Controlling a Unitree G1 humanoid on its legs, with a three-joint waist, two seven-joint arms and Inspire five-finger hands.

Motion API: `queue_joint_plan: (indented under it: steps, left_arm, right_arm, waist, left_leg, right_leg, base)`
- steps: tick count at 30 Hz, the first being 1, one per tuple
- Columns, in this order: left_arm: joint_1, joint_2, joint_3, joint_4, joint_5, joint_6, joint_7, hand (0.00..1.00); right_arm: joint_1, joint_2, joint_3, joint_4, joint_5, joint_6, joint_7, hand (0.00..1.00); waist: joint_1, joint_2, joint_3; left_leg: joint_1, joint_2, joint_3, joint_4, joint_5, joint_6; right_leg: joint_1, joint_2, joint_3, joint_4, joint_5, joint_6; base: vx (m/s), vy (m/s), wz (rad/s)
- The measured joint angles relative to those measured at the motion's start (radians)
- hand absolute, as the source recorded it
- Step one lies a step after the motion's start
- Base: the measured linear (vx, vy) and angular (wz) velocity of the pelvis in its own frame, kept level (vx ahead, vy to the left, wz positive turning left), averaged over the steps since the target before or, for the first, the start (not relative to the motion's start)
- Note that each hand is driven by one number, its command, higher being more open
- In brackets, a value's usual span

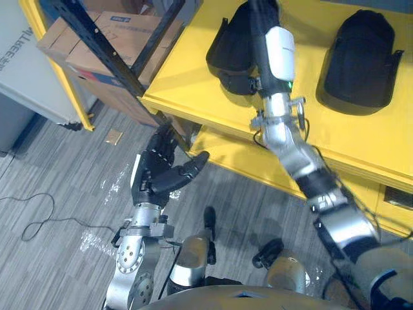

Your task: Walk over and take three plastic housings, then place them on the shelf

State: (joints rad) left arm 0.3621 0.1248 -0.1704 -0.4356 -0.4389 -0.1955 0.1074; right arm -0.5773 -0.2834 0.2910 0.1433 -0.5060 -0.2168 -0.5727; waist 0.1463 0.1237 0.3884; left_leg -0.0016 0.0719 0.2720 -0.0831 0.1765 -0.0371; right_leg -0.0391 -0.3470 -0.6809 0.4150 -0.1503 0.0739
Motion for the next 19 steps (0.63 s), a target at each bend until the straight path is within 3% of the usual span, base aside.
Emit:
queue_joint_plan:
  steps: [2,4,9,11,15,19]
  left_arm:
    - [0.0,0.0,0.026,0.006,0.017,-0.001,0.03,1.0]
    - [0.002,0.0,0.077,0.06,0.057,0.004,0.078,1.0]
    - [0.011,-0.018,0.239,0.222,0.092,0.042,0.115,1.0]
    - [0.012,-0.032,0.343,0.413,0.092,0.041,0.115,1.0]
    - [-0.001,-0.041,0.467,0.792,0.092,0.029,0.125,1.0]
    - [0.028,-0.079,0.485,0.964,0.091,0.011,0.09,1.0]
  right_arm:
    - [0.138,0.034,-0.029,-0.12,0.035,-0.014,0.0,1.0]
    - [0.342,0.058,-0.1,-0.245,0.084,-0.031,-0.002,1.0]
    - [0.598,0.085,-0.372,-0.383,0.088,-0.083,-0.031,1.0]
    - [0.696,0.101,-0.512,-0.409,0.091,-0.104,-0.046,1.0]
    - [0.835,0.123,-0.66,-0.322,0.192,-0.094,-0.034,1.0]
    - [0.959,0.198,-0.715,-0.07,0.347,-0.049,0.033,1.0]
  waist:
    - [-0.022,-0.02,-0.019]
    - [-0.048,-0.047,-0.086]
    - [-0.102,-0.069,-0.147]
    - [-0.134,-0.07,-0.192]
    - [-0.171,-0.081,-0.239]
    - [-0.181,-0.092,-0.259]
  left_leg:
    - [0.018,0.009,0.031,0.0,-0.009,-0.001]
    - [0.039,0.016,0.076,-0.001,-0.036,-0.005]
    - [0.08,0.037,0.158,-0.002,-0.072,-0.012]
    - [0.086,0.045,0.195,-0.004,-0.086,-0.019]
    - [0.114,0.062,0.252,-0.002,-0.1,-0.034]
    - [0.142,0.076,0.278,-0.003,-0.109,-0.046]
  right_leg:
    - [0.027,0.019,0.006,-0.042,0.019,0.005]
    - [0.046,0.052,0.035,-0.115,0.053,0.012]
    - [0.086,0.111,0.098,-0.255,0.129,0.018]
    - [0.095,0.139,0.129,-0.32,0.161,0.017]
    - [0.107,0.171,0.174,-0.376,0.187,0.011]
    - [0.127,0.185,0.196,-0.394,0.188,0.008]
  base:
    - [0.09,0.003,-0.27]
    - [0.1,0.033,-0.52]
    - [0.03,0.028,-0.5]
    - [0.02,0.0,-0.5]
    - [0.04,-0.022,-0.41]
    - [0.03,-0.01,-0.21]
